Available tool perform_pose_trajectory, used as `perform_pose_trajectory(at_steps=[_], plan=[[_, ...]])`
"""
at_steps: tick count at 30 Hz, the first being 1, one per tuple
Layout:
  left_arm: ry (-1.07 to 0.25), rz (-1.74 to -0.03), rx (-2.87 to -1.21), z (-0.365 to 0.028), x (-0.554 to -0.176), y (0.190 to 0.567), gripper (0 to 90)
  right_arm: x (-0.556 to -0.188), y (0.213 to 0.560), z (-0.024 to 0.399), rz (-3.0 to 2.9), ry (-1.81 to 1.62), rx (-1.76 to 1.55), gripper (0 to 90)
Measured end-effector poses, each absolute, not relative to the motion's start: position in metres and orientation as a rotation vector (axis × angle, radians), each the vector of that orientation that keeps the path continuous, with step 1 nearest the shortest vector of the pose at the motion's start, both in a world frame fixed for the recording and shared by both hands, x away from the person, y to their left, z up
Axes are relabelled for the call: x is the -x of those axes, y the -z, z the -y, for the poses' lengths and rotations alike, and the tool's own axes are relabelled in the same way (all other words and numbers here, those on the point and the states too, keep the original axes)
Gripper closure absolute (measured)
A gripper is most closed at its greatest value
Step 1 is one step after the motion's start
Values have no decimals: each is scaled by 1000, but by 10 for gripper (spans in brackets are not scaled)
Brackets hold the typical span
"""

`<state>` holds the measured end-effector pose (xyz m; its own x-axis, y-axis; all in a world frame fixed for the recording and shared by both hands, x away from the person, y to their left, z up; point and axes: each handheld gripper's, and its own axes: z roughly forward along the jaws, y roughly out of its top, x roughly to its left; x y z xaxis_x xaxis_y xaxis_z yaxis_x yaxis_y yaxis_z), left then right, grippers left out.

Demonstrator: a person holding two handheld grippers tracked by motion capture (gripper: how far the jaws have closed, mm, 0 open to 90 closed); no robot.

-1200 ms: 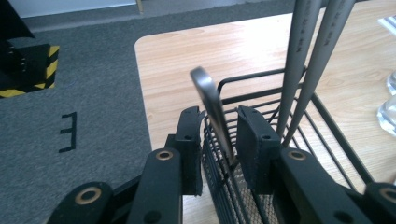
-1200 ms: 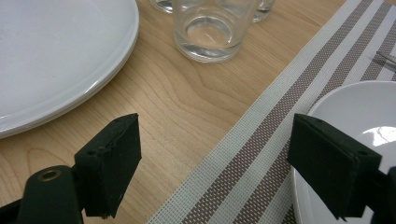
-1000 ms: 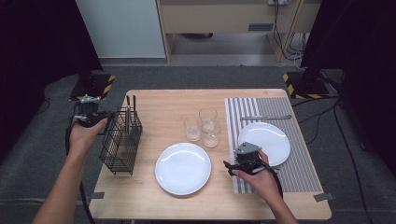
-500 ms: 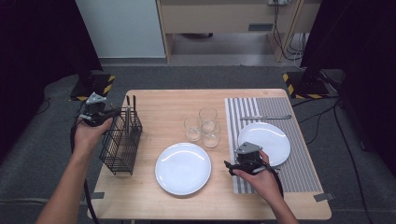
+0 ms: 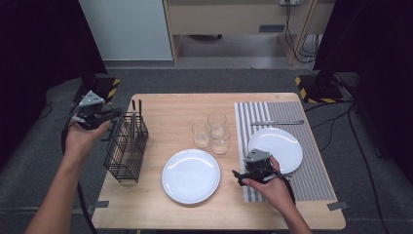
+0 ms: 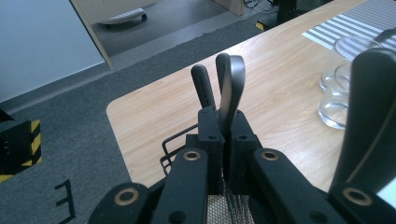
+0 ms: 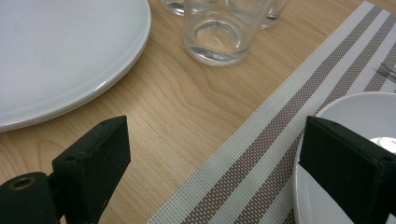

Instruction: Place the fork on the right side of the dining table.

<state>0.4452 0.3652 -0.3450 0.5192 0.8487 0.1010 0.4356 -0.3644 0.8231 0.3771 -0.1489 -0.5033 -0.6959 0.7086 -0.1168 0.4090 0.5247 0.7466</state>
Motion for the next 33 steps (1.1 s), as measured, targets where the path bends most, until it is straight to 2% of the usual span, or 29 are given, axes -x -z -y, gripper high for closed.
perform_pose_trajectory(at_steps=[20,33], plan=[[-680,-918,-1987,-377,-431,311,868,-377,500,153,-2364,-984,-901,81],[-688,-871,-1954,-362,-437,289,868,-376,503,150,-2372,-982,-904,89]])
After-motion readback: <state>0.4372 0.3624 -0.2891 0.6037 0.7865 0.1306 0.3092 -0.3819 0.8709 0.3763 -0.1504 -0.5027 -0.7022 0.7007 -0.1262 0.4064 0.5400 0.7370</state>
